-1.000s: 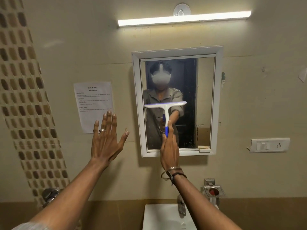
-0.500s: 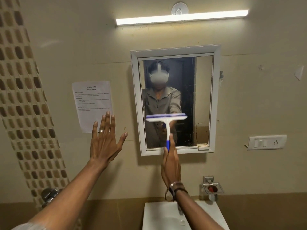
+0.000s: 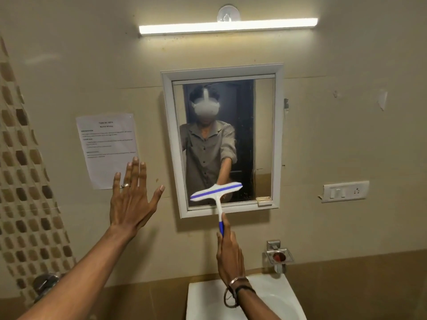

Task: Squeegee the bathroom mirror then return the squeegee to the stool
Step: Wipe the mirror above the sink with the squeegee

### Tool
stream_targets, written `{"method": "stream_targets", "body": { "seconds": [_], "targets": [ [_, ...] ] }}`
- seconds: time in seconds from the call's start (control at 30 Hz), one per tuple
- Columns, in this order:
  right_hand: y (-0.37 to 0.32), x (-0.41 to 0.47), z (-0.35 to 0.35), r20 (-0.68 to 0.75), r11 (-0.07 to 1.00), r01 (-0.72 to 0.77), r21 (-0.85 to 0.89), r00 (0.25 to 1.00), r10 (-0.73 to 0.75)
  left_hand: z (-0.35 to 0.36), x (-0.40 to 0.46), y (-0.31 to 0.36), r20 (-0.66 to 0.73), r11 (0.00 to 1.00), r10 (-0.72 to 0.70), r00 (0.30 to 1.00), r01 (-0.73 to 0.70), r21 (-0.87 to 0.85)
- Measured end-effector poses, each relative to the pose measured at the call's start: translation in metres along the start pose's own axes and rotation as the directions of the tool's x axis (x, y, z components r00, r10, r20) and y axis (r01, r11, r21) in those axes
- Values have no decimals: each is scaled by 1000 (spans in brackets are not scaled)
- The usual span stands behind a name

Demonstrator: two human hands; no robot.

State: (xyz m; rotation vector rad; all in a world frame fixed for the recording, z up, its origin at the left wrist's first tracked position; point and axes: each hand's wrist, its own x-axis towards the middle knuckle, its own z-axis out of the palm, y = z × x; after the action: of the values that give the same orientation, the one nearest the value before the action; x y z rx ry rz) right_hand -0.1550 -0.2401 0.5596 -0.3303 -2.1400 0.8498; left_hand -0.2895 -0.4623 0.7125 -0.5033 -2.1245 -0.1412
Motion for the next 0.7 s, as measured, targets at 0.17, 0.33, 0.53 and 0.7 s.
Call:
{"method": "stream_targets", "body": {
  "seconds": [0.17,0.33,0.53,0.7],
  "targets": [
    [-23,40,-46,-169,982,32,188,986,0,4,-3,1,0,1000,-4,1000,4,-5],
    [-24,103,-86,-270,997,3,73,963,17,5,-2,5,29,1000,-9,1000,9,-11],
    [24,61,-73,-167,995,-21,102,985,38,6,3,20,10,1000,25,1000,-25,-14],
    [44,35,-70,-103,988,-89,130,989,102,4,7,28,9,999,39,999,-39,-25]
  ]
}}
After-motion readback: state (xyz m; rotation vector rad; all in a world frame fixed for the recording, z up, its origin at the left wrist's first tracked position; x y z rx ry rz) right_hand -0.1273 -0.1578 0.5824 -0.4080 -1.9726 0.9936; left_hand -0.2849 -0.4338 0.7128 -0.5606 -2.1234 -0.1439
